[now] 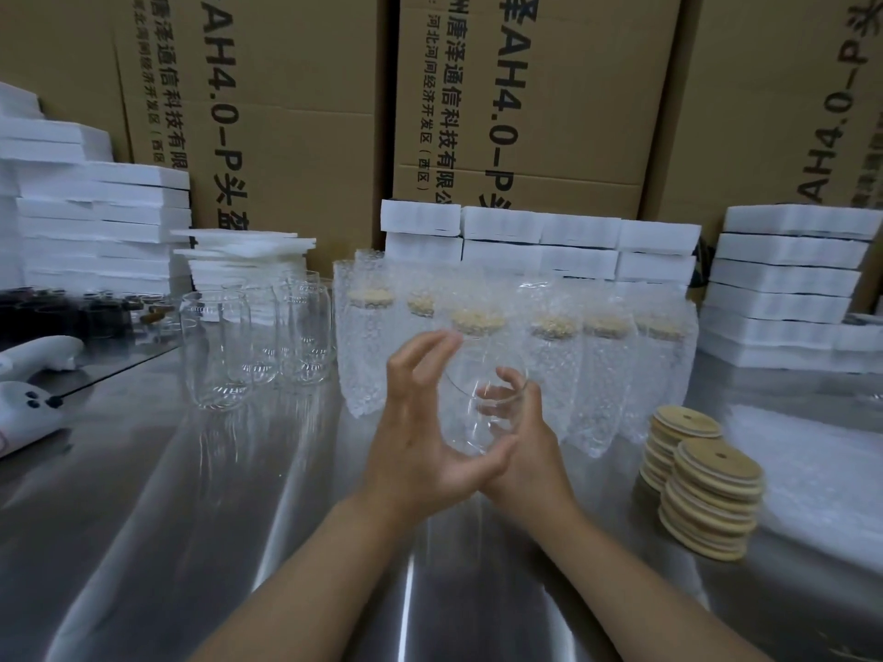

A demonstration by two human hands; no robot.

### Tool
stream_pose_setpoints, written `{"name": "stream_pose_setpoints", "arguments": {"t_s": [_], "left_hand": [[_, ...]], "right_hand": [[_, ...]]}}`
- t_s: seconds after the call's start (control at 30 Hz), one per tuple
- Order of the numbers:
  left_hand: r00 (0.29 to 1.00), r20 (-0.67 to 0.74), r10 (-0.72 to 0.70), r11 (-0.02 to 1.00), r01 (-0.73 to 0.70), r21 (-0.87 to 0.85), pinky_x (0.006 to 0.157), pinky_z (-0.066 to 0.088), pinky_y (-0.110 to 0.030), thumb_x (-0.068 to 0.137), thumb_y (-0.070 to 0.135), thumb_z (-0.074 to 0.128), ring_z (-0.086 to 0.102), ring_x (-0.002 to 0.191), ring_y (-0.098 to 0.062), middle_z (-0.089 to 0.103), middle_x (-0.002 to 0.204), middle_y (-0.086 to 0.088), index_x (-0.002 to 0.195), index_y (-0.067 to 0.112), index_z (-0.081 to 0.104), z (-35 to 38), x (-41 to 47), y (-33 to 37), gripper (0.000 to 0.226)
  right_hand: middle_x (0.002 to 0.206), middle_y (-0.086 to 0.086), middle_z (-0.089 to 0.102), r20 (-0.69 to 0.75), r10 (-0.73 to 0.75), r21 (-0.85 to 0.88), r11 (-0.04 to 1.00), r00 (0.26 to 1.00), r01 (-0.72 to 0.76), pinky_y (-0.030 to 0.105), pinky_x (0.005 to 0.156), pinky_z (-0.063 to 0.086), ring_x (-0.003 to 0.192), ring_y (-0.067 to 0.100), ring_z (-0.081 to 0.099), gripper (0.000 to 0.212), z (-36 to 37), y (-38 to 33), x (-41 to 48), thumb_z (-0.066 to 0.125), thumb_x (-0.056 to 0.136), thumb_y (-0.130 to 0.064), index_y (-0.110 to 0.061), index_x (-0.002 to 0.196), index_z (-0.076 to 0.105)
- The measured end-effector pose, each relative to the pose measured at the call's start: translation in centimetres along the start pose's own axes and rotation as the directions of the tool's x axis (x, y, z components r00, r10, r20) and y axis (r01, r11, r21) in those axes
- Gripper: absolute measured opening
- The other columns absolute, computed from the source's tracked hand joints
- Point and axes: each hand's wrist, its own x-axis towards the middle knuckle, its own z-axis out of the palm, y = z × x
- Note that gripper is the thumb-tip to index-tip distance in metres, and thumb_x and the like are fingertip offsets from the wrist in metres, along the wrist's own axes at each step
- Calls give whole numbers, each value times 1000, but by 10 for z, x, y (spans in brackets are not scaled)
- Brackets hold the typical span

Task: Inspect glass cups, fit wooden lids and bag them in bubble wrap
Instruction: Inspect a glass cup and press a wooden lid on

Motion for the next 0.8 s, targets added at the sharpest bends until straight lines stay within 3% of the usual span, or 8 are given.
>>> {"name": "stream_pose_setpoints", "arguments": {"t_s": [0.1, 0.27, 0.4, 0.57, 0.63, 0.7, 0.8], "left_hand": [[955, 75, -287, 937, 296, -187, 103, 43, -18, 70, 49, 70, 37, 135, -2, 28, 143, 12, 140, 41, 23, 2, -7, -5, 84], [872, 197, -449, 847, 485, -217, 100, 43, -19, 67, 60, 62, 47, 127, -1, 39, 135, 18, 139, 44, 22, 15, -19, -14, 84], [773, 409, -485, 821, 564, -92, 94, 43, -14, 50, 74, 72, 48, 122, 6, 41, 131, 27, 135, 60, 14, 16, -23, -21, 103], [692, 534, -487, 833, 552, 45, 83, 38, 0, 37, 78, 79, 39, 114, 25, 38, 121, 42, 129, 70, -7, 20, -21, -32, 125], [680, 542, -494, 834, 546, 76, 82, 33, 5, 38, 76, 80, 36, 107, 33, 38, 114, 47, 126, 72, -10, 22, -21, -34, 126], [686, 521, -509, 828, 556, 76, 81, 37, 2, 41, 71, 83, 43, 105, 28, 42, 112, 50, 121, 78, -8, 23, -20, -35, 122], [712, 476, -516, 818, 575, 27, 86, 45, -8, 45, 64, 81, 51, 110, 14, 49, 118, 39, 124, 76, 7, 24, -20, -34, 109]], "right_hand": [[114, -26, 49, -30, 45, 54, 998, 999, -43, 24, 89, 50, 108, -11, 50, 96, 1, 1, 1, 78, 49, -61, -53, 126, 21], [114, -23, 54, -99, 96, 121, 989, 990, -84, 22, 85, 51, 105, -9, 54, 92, -4, 6, 4, 82, 50, -60, -47, 125, 30], [110, -18, 57, -132, 135, 192, 975, 982, -108, 21, 84, 51, 97, -9, 58, 85, -3, 5, 7, 84, 57, -51, -39, 124, 34], [108, -13, 59, -127, 193, 263, 952, 973, -154, 14, 73, 50, 95, -2, 62, 69, -10, 2, 8, 71, 56, -60, -38, 113, 39], [109, -11, 59, -112, 199, 309, 938, 974, -156, 18, 81, 51, 99, 1, 62, 61, -12, 2, 10, 72, 57, -59, -38, 106, 41], [110, -10, 59, -87, 183, 326, 934, 979, -145, 32, 96, 50, 104, 2, 60, 66, -14, 1, 10, 80, 58, -60, -36, 107, 43], [111, -11, 58, -65, 142, 323, 940, 988, -114, 37, 103, 46, 109, 3, 58, 71, -13, -3, 9, 72, 52, -63, -36, 111, 43]]}}
